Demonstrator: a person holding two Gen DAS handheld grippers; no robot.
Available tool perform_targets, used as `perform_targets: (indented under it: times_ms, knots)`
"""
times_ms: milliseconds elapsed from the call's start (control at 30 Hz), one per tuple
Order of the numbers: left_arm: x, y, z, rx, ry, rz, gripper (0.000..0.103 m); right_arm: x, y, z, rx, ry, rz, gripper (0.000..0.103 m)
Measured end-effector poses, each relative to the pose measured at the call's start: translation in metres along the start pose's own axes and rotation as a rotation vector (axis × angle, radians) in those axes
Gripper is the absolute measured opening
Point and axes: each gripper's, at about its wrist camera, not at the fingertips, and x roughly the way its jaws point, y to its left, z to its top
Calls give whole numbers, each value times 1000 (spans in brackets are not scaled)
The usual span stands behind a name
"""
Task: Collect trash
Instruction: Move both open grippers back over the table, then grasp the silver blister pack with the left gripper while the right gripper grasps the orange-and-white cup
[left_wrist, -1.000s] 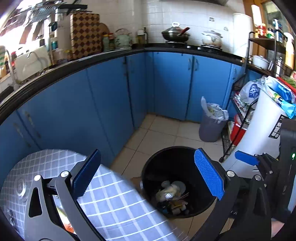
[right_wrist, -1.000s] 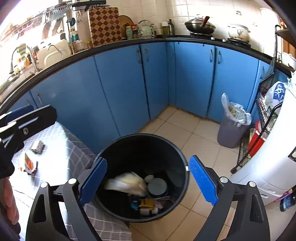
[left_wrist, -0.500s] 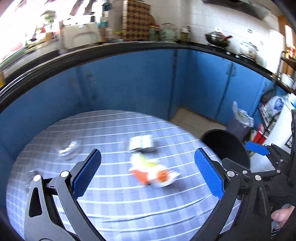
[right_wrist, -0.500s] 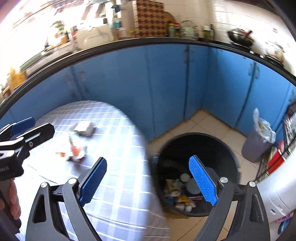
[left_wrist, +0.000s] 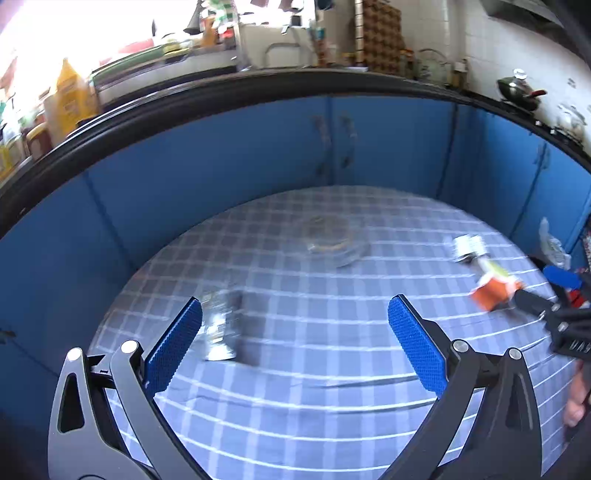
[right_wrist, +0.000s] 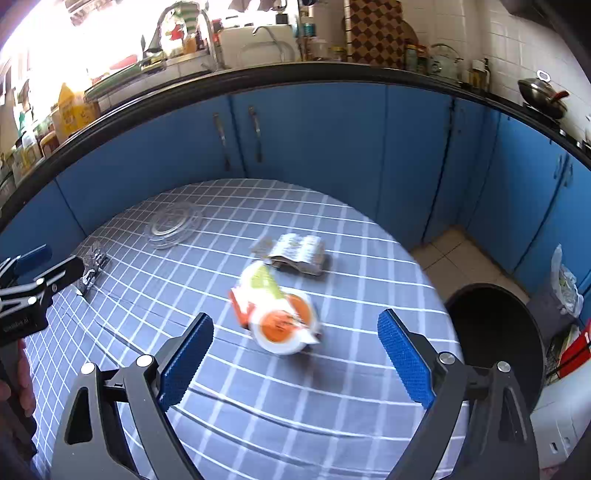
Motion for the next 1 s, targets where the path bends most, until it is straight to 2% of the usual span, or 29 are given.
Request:
perform_targets:
  times_ms: [200,467,567,633,667,700,733,767,800,833,1000]
  knots:
    - [16,30,-16,-16,47,4,99,23,17,4,6,34,-4,88]
    - [46,66,-12,-134,108,-24,99,36,28,8,-13,55,-22,88]
    - [55,70,-8,-146,121,-19,98,39,28,9,-15,52,-30,86]
    - [59,71,-8,-147,131,-13,90,42,27,9,-16,62,-38,78]
    - [62,71,-9,-147,143,-18,86,45,27,9,-19,74,-35,68]
    - [64,71,-9,-146,154,-18,76,47,27,9,-21,86,-31,57]
    - [68,70,-11,-146,169,-23,62,49,27,8,-26,95,-32,52]
    - [69,70,-11,-144,177,-24,59,49,27,8,-37,89,-40,44]
    - [67,70,-11,-143,168,-31,48,49,27,8,-40,86,-40,38]
    - [68,70,-11,-144,170,-38,42,48,26,8,-38,87,-35,36]
    - [63,66,-11,-140,159,-40,37,42,18,8,-20,80,-15,29]
